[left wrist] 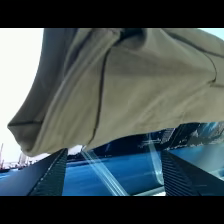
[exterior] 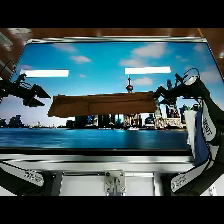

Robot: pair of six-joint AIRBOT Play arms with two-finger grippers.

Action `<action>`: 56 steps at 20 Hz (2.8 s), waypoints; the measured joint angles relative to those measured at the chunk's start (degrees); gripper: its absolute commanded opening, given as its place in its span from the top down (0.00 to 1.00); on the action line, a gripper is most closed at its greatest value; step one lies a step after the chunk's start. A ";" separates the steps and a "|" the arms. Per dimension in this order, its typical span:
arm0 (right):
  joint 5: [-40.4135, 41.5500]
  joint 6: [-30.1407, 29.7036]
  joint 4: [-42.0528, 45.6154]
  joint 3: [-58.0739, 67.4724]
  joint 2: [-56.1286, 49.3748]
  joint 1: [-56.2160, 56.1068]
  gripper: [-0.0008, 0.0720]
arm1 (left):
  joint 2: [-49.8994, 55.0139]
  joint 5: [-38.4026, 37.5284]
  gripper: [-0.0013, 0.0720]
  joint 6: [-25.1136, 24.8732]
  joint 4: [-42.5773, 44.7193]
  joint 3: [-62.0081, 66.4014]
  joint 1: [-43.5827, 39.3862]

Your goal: Fold the shirts.

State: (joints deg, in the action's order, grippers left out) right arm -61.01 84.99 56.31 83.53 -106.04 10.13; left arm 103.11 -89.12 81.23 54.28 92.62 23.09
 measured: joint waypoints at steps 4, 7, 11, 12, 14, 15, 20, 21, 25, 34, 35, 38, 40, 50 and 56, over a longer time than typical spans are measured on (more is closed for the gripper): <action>0.37 -1.14 -6.27 0.04 -2.71 -1.16 0.55 | -1.22 -1.53 0.08 0.33 0.04 0.20 -2.40; 1.42 -1.53 -8.09 0.00 -3.28 -2.01 0.90 | -1.60 -1.44 0.22 0.50 -0.59 0.22 -4.81; 2.38 -4.44 -11.80 0.04 0.87 -2.38 0.90 | -1.77 1.90 0.94 -0.37 -6.62 0.22 -9.81; 2.34 -4.98 -12.24 0.04 3.04 -2.45 0.90 | -1.77 3.56 0.94 -1.44 -8.81 0.22 -11.76; 1.03 -5.55 -13.07 0.04 8.37 -2.64 0.90 | -1.77 7.74 0.94 -3.19 -12.52 0.22 -16.87; -0.02 -5.53 -13.11 0.04 11.47 -2.73 0.90 | -1.62 10.36 0.94 -3.80 -13.77 0.22 -20.04; -6.05 -1.11 -12.15 0.04 26.69 -3.69 0.90 | 2.29 21.22 0.94 -5.11 -17.46 0.22 -36.13; -7.28 0.00 -11.78 0.04 29.24 -3.96 0.90 | 3.52 22.95 0.94 -5.20 -19.12 0.22 -38.82; -12.61 5.49 -8.83 0.04 37.64 -5.46 0.90 | 8.39 32.46 0.94 -5.55 -28.33 0.28 -47.87; -12.50 11.72 -4.28 0.04 42.47 -8.87 0.90 | 10.71 35.34 0.94 -10.51 -39.56 0.59 -48.41; -10.62 11.39 -5.42 0.04 41.62 -10.01 0.90 | 8.81 34.88 0.94 -10.78 -37.59 0.63 -45.86; -2.58 9.70 -8.46 0.04 36.98 -17.40 0.90 | 0.26 32.52 0.94 -9.20 -24.98 0.66 -36.54; 4.72 8.83 -10.05 0.04 31.95 -24.83 0.90 | -6.38 30.42 0.94 -7.56 -15.56 0.63 -29.62; 31.89 3.85 -34.53 5.97 1.75 -48.30 0.21 | -24.65 17.92 0.94 -5.38 -1.27 0.52 -9.73; 28.87 1.07 -37.20 9.92 -0.92 -46.29 0.21 | -25.70 15.52 0.94 -5.57 -0.48 0.52 -9.92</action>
State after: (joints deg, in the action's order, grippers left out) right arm -32.14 86.06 19.11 93.45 -106.96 -36.16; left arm 77.41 -73.60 75.66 53.80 93.14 13.17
